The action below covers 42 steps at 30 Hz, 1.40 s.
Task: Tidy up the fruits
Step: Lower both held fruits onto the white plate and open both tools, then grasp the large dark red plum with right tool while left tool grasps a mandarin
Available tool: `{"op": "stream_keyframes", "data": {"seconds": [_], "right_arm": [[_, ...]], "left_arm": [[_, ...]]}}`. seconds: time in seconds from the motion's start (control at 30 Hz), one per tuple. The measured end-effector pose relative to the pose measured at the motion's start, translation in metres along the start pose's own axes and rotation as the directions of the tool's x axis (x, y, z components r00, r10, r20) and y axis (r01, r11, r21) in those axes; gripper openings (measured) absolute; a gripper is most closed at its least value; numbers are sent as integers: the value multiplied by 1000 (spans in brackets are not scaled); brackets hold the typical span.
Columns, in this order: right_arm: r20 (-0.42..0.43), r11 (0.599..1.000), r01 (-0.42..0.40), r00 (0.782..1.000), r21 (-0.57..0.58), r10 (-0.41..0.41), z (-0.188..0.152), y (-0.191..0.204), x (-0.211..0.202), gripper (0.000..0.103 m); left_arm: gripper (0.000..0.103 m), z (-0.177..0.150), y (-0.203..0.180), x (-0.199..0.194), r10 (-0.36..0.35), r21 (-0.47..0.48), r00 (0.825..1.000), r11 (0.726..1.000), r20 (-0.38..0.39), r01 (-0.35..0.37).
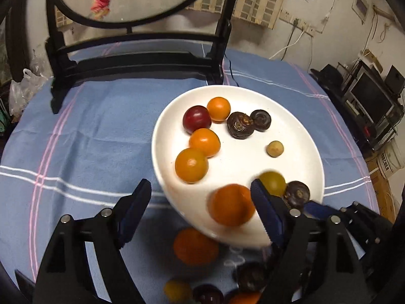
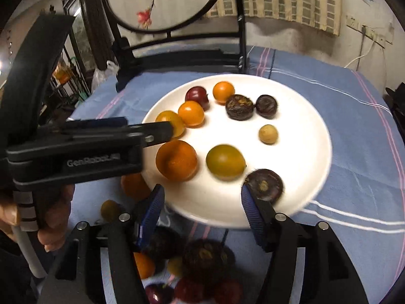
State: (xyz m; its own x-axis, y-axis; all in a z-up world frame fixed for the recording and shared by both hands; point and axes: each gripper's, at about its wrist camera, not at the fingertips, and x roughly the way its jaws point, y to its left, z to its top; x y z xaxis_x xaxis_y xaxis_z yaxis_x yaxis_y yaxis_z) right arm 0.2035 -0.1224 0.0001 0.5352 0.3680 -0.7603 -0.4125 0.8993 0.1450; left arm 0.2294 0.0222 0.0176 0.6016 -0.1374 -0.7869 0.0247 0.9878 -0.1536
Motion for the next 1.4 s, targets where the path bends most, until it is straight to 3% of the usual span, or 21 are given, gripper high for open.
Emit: {"op": "stream_keyframes", "data": {"seconds": [0.23,0.47,0.77,0.87,0.93,1.07,1.27,1.4], "right_arm": [[35,998,28,999,57,-30,-29,-19,-41,70],[36,989,55,998,136,-60,-77,-40,-70,70],[-31,982,57,998,181,-52,-123,-41,-64,70],[-53,985,51,998,166,-42,-126,-34,-57,70],[-71,987,51,997,154,-41,-124,-29,-50,70],[-88,987,100,992,127,-89,-119,-22,-41,70],[-54,982,170,985,79,-166,-120,-15,-39,41],[-39,985,119,993,121,-115,-122,-25,-43,41]], "left_arm": [[85,-31,-8,-41,7,37,998,999,59,-9],[87,-82,-12,-60,-10,65,999,998,41,7],[92,-128,5,-64,28,17,999,999,22,-28],[92,-134,8,-63,21,22,999,1000,32,-22],[92,-134,9,-59,-26,38,999,999,29,25],[92,-132,13,-57,-16,26,999,1000,39,15],[92,-138,-3,-56,-15,102,999,995,44,11],[92,-143,-11,-56,-23,134,999,991,39,18]]}}
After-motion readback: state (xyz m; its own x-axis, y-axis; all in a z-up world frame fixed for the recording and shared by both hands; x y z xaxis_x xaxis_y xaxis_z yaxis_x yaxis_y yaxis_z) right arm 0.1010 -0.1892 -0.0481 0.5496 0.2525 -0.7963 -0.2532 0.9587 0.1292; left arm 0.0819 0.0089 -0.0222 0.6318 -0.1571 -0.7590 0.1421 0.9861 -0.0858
